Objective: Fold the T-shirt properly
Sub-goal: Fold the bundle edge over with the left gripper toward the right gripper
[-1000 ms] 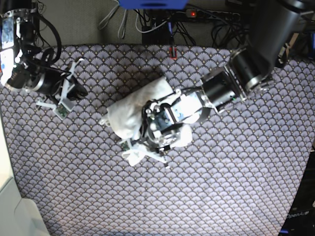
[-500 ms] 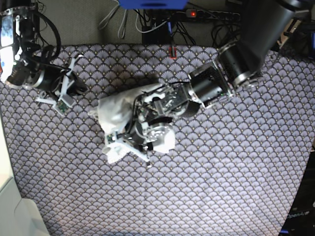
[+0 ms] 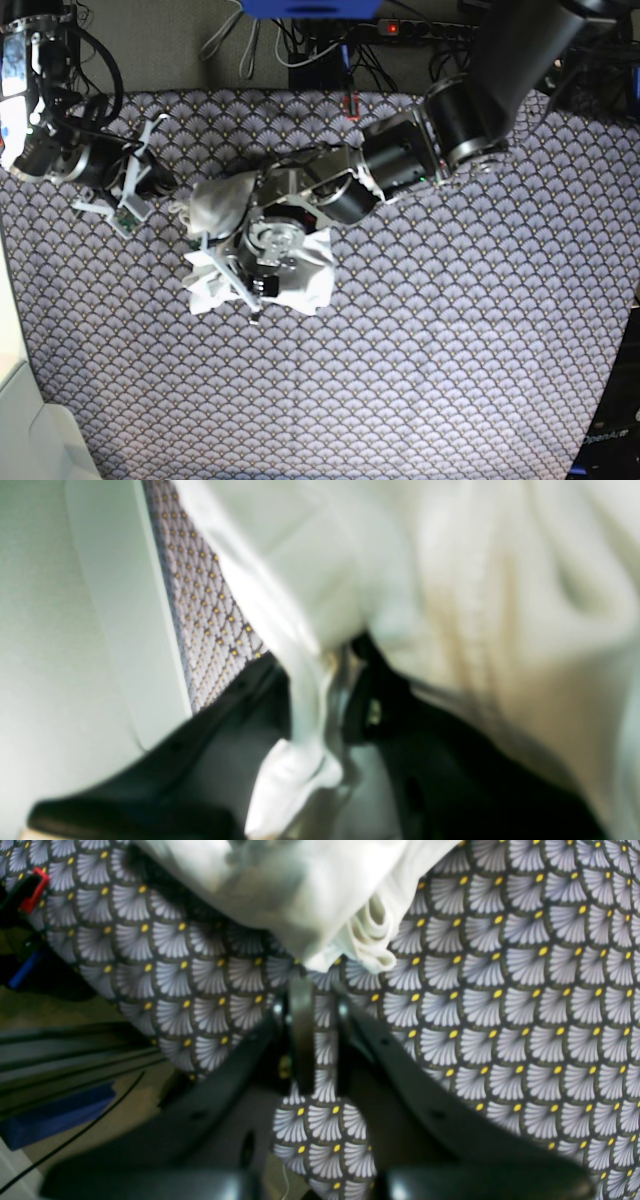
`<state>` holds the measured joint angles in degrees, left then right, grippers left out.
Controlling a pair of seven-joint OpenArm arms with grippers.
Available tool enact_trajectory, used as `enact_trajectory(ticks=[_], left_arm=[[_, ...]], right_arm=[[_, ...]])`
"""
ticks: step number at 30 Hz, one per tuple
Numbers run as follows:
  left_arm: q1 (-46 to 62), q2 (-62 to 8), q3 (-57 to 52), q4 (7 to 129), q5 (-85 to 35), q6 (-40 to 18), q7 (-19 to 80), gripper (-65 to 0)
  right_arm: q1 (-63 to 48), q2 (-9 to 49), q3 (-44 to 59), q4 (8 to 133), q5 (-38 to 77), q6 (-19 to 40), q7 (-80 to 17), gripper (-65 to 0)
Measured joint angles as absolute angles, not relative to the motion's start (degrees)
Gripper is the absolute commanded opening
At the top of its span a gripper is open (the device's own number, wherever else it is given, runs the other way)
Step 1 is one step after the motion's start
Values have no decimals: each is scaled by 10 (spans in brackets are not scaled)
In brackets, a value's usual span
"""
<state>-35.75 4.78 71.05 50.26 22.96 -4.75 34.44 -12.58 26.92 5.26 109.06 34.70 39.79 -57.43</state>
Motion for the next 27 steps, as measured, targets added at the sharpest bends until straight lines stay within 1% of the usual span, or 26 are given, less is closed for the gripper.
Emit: enact_trajectory(ticks=[2,4,8,10,13,15,17,24,27], left_arm=[[-357,47,710,503,229,-47,343,-618],[-357,47,710,503,230,-48,344,-558],[-358,47,710,503,235,-45,358,-354],[-359,49,710,508,240,-42,374,-239],[-365,50,710,512,248,-55,377,-111],[-370,51,709,514,251,-79,377,-54],[-372,53,709,516,255,-83,382,-26],[-369,35,712,588,243,-107,395,-26],[-370,36,702,598,242,-115,391,-26]], right_arm=[[-126,269,53,1091,347,398,-574,-607],[-126,269,53,1091,347,398,-574,-607],[-126,269,53,1091,347,398,-574,-607],[-126,268,52,1091,347,398,-574,-606],[-126,268,52,1091,347,398,-574,-606],[-126,268,52,1091,347,398,-574,-606],[-126,268,52,1091,347,398,-574,-606],[-126,268,52,1091,347,398,-573,-606],[-126,268,52,1091,347,398,-572,-606]])
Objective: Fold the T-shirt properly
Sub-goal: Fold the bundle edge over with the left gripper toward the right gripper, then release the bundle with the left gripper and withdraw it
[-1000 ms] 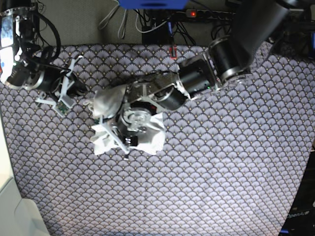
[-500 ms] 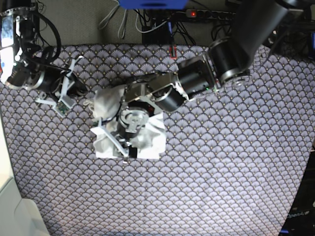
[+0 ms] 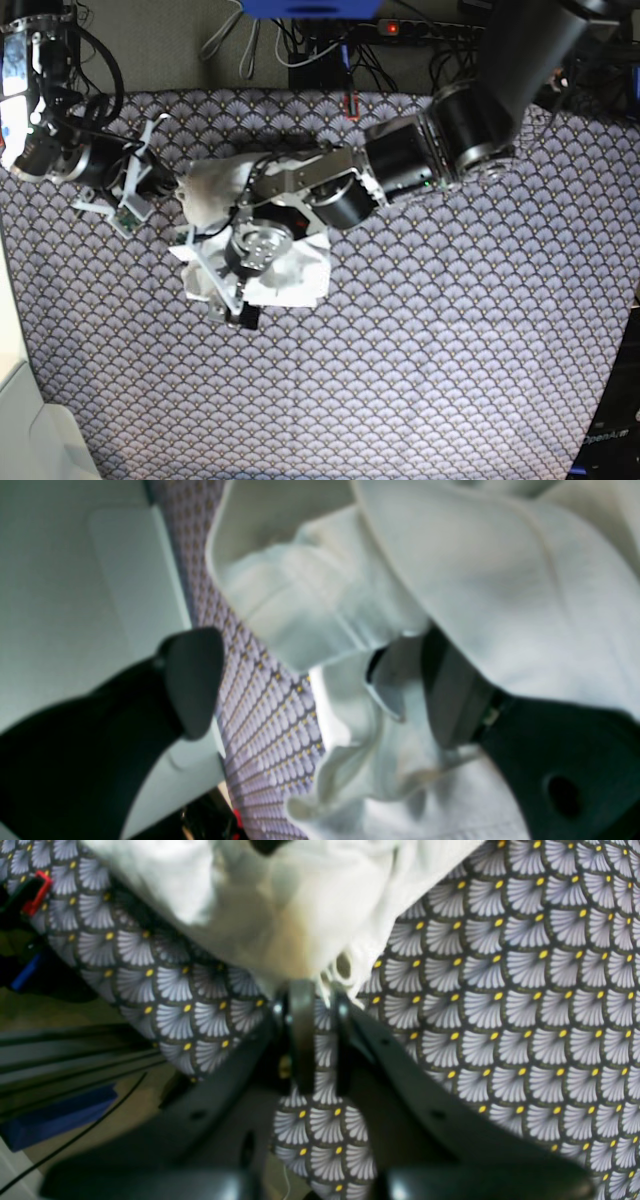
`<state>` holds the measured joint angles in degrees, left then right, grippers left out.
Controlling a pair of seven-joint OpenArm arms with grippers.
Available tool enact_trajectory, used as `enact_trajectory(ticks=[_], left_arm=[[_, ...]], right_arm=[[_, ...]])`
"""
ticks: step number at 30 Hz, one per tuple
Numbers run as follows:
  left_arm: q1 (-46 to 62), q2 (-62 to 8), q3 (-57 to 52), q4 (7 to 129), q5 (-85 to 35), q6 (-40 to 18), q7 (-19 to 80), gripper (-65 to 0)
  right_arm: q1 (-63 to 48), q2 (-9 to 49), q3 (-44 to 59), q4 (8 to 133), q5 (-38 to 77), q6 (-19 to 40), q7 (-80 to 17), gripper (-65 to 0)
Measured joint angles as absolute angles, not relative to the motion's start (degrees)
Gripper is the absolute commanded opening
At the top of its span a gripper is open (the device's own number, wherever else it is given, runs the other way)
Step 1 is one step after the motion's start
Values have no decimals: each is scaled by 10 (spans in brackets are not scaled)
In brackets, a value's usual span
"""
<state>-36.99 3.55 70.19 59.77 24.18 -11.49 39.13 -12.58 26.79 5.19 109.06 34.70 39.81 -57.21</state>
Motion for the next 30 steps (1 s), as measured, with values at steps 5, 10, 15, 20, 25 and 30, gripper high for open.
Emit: enact_trajectory(ticks=[5,10,15,20,25,30], left_arm=[[-370,38,636,598,305,-121,385,-26],[-369,39,602,598,317,-123,384,-26],[-369,40,598,598,317,-123,385,-25],[-369,40,598,598,317,-123,386,-25],[-360,40,597,599,318,-119,386,-25],[-356,38,597,634,320,-121,388,-25]], right_arm=[[-126,268,52,1091,347,398,-572,-606],[-126,268,52,1091,347,398,-572,-606],[-126,260,51,1091,347,398,-573,-606],[-128,258,51,1091,347,398,-574,-606],[-128,258,51,1091,347,398,-574,-606],[-128,258,51,1091,347,398,-574,-607]])
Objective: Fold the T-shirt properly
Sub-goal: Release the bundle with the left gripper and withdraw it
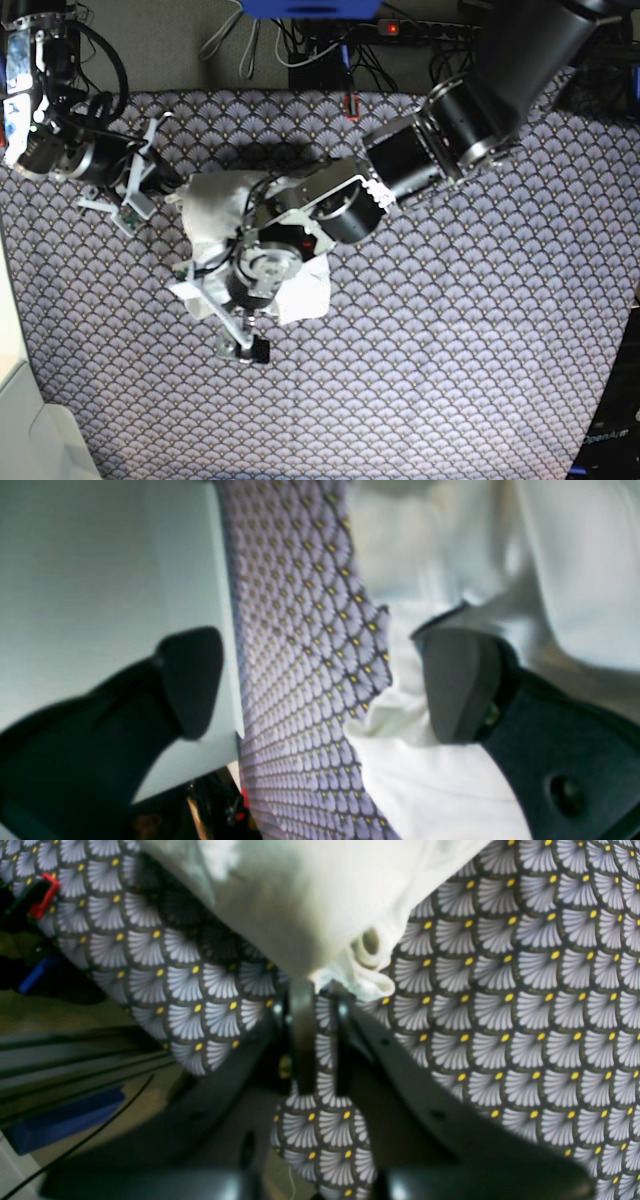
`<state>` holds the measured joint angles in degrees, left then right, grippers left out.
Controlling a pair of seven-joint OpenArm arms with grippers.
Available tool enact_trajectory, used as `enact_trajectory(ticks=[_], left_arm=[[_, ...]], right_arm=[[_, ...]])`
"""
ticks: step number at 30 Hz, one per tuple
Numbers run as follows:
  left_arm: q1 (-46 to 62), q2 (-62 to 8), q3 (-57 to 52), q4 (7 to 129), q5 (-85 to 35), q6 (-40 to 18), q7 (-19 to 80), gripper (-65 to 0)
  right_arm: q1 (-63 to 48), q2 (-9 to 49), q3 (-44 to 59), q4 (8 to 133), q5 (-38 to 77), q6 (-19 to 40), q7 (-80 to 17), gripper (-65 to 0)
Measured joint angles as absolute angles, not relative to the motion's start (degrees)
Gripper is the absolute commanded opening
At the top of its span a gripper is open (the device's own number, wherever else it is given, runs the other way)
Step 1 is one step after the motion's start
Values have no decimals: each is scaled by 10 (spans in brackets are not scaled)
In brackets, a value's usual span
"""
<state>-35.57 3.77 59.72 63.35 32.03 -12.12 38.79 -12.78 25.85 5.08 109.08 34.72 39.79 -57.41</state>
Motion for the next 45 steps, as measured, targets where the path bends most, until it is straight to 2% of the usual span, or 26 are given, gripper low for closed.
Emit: enact_trajectory(ticks=[17,31,38,45], left_arm=[[-328,38,551,630,317,-121,416,-25],[-316,40,511,631,317,-122,418,-25],[-310,40,511,634,319,-121,418,-25],[-310,39,510,634,319,-121,418,-25]], right_arm=[[-93,240,51,1097,347,398,-574,-609],[-75,172,51,1113,347,398,-575,-606],[-54,171,25,1054,347,398,-565,-608],[-56,171,22,1047,346,398,-548,-608]])
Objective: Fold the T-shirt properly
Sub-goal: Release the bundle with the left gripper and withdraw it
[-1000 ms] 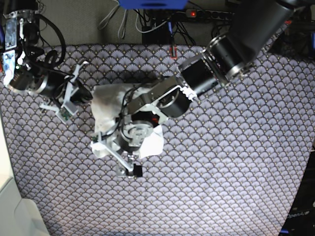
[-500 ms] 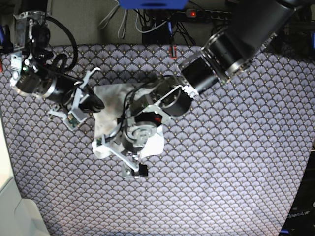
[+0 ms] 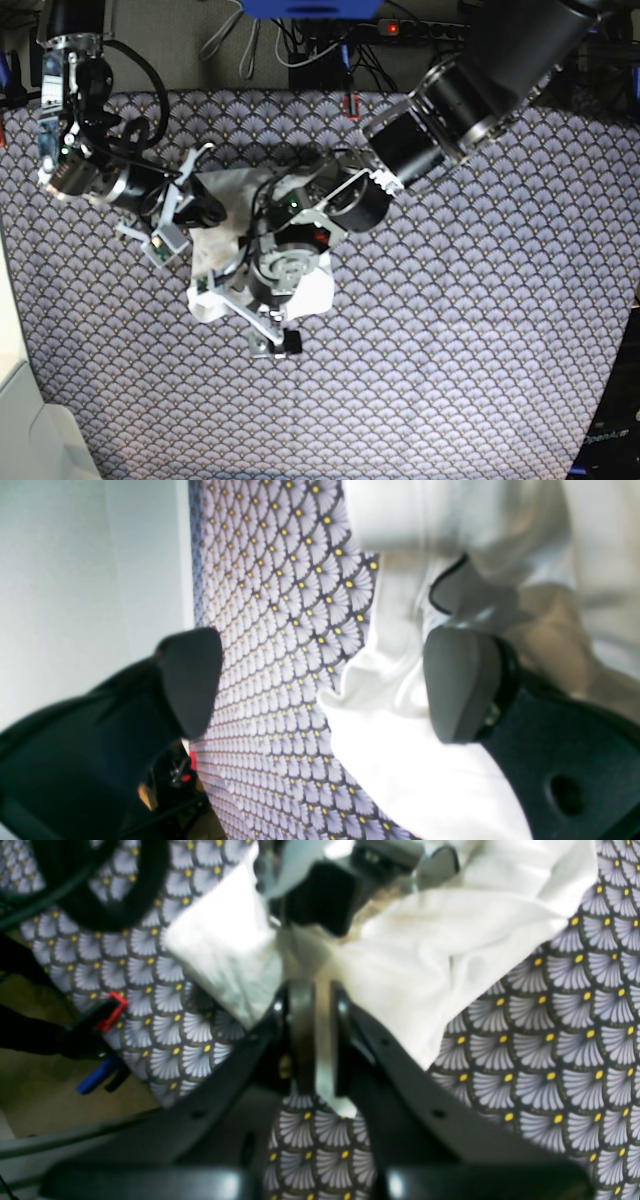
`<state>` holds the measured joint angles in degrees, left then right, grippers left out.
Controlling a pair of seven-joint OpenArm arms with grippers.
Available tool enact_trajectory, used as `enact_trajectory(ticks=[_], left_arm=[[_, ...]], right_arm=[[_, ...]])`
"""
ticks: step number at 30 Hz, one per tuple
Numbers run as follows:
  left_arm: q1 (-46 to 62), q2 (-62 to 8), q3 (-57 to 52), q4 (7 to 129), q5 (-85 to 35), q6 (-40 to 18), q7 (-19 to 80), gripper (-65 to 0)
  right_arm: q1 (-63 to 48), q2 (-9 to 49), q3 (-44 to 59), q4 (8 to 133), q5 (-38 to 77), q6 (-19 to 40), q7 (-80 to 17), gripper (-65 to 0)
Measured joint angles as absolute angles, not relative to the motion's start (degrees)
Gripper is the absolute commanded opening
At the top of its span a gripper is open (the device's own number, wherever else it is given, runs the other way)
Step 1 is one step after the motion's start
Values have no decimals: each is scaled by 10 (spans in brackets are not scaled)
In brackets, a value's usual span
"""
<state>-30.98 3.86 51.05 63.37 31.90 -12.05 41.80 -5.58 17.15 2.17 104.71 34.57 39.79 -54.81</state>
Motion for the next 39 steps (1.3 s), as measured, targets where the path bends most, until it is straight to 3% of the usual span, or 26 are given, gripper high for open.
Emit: enact_trajectory(ticks=[23,39], left_arm=[[-302,50,431,634,316,-121,415,-25],[-303,76,153,750,207,-119,459,-27]], right_arm=[[-45,187,-63,844,358,398,-393,-608],[-36,220,-62,891,345,400,-422,-606]])
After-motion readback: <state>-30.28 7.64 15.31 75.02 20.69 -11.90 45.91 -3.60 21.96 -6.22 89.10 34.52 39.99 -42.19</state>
